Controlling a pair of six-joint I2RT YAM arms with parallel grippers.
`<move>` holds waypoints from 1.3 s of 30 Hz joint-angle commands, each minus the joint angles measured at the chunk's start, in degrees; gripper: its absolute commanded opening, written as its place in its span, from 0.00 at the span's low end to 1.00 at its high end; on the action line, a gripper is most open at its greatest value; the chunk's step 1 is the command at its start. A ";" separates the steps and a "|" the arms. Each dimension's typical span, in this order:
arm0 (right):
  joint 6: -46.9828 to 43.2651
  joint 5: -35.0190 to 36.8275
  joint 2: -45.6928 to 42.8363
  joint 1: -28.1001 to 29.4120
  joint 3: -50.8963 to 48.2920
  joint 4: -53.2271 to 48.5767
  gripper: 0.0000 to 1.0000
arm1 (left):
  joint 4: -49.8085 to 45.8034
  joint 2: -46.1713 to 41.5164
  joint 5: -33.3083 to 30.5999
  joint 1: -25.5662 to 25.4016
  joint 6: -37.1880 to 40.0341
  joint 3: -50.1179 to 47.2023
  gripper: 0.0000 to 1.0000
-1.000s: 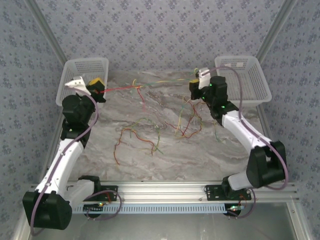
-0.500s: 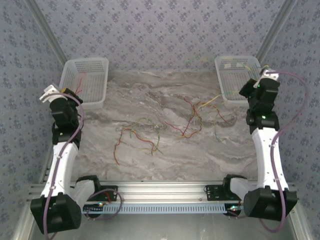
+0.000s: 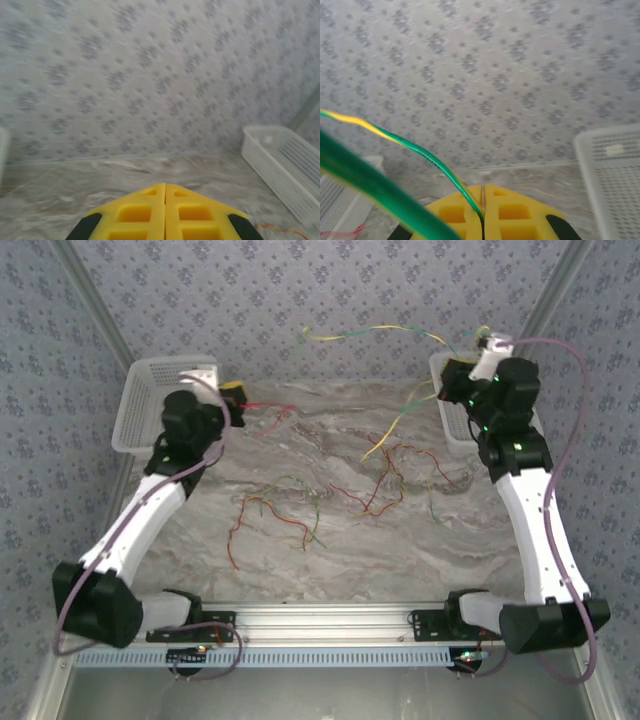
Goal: Untangle the cables
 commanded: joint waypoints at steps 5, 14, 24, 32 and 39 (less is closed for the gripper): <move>0.48 0.59 11.68 6.81 14.45 0.90 0.00 | 7.95 21.17 7.54 -5.99 0.64 11.87 0.00; 6.12 4.26 7.65 4.94 9.38 2.43 0.00 | 5.52 37.81 4.33 -11.83 4.33 29.90 0.15; 6.93 2.91 4.62 5.09 2.21 2.00 0.00 | 14.68 25.68 -13.68 -11.52 4.76 12.00 0.99; 4.16 0.65 8.88 7.85 1.33 4.03 0.00 | 14.90 2.80 -10.55 -5.50 8.96 -7.67 0.99; 2.93 4.04 12.16 11.66 0.69 4.54 0.00 | -30.36 19.71 -5.27 -6.95 22.71 20.70 0.88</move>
